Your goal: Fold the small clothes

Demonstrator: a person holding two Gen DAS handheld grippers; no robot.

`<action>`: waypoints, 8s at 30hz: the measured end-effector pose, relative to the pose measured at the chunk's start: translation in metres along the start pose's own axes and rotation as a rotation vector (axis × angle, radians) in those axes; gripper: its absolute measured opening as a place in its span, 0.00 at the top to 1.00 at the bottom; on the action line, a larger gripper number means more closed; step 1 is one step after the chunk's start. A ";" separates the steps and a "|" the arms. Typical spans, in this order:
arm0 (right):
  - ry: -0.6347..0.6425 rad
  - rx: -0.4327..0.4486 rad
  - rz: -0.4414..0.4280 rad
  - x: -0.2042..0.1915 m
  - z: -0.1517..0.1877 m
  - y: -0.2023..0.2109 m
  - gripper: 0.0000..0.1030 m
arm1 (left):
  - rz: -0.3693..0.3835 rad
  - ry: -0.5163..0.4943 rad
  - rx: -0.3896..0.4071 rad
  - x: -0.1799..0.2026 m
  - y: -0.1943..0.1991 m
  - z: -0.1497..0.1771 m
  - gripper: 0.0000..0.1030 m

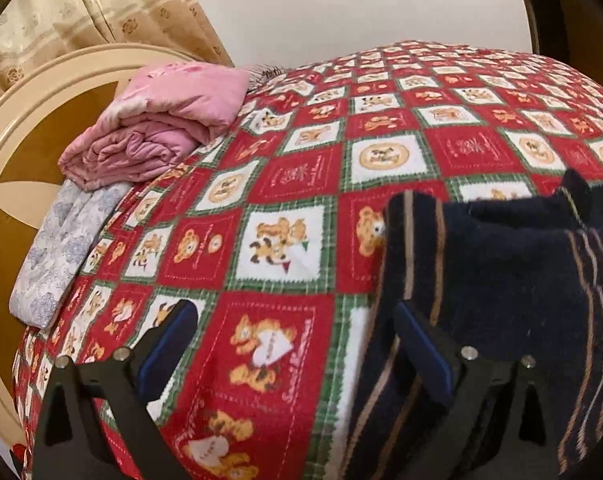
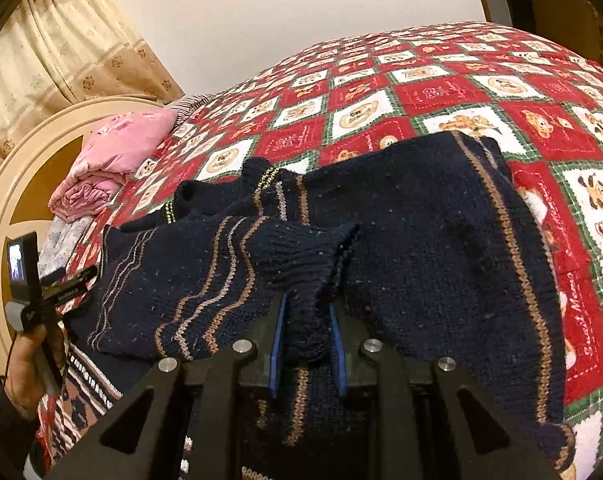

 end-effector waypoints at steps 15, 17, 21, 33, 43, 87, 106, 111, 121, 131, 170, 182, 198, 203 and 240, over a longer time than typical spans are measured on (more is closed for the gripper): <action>0.035 0.016 -0.025 -0.005 0.004 0.003 0.68 | 0.239 -0.025 -0.167 0.039 -0.028 -0.024 0.91; 0.034 0.019 -0.030 -0.005 0.005 0.003 0.68 | 0.237 -0.035 -0.121 0.035 -0.021 -0.025 0.92; 0.036 0.023 -0.027 -0.006 0.005 0.004 0.68 | 0.201 -0.030 -0.067 0.005 -0.025 -0.029 0.97; 0.075 0.023 -0.040 -0.014 0.007 0.003 0.51 | 0.333 -0.051 -0.038 0.021 0.004 -0.025 0.34; 0.063 0.038 -0.063 -0.011 0.007 0.007 0.51 | 0.240 -0.059 -0.131 0.030 -0.030 -0.018 0.38; 0.053 0.057 -0.111 -0.009 0.008 0.010 0.51 | 0.279 -0.223 -0.077 0.014 0.010 0.046 0.42; 0.048 0.042 -0.081 -0.009 0.008 0.006 0.51 | 0.332 -0.112 -0.029 0.012 0.016 0.070 0.30; 0.045 0.050 -0.013 -0.009 0.008 0.009 0.52 | 0.307 -0.093 -0.007 0.009 0.017 0.075 0.23; 0.278 -0.019 0.139 -0.081 -0.004 0.007 0.51 | 0.292 -0.091 0.004 0.009 0.016 0.075 0.18; 0.240 -0.111 0.234 -0.056 0.008 -0.014 0.50 | 0.369 -0.030 -0.040 0.001 0.006 0.075 0.11; 0.081 -0.078 0.163 0.039 0.226 0.225 0.45 | 0.421 -0.139 0.015 -0.046 0.136 0.261 0.00; -0.035 -0.182 -0.042 0.016 0.313 0.226 0.45 | 0.473 -0.059 -0.091 -0.046 0.147 0.338 0.03; -0.067 -0.255 -0.071 0.011 0.348 0.207 0.54 | 0.518 -0.069 -0.138 -0.037 0.165 0.368 0.15; -0.068 -0.262 -0.096 0.006 0.349 0.206 0.54 | 0.569 -0.087 -0.153 -0.027 0.174 0.370 0.27; -0.043 -0.231 -0.201 -0.018 0.364 0.196 0.88 | 0.685 -0.080 -0.172 -0.029 0.181 0.374 0.89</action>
Point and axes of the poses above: each gripper's, at about its wrist camera, not at the fingertips, and y roughly against the way its jaws point, x to its right, z to its underside, the point moved 6 cm from there along -y, roughly the way its jaws point, and after that the axes turned 11 degrees about -x, right-handed, at the moved point
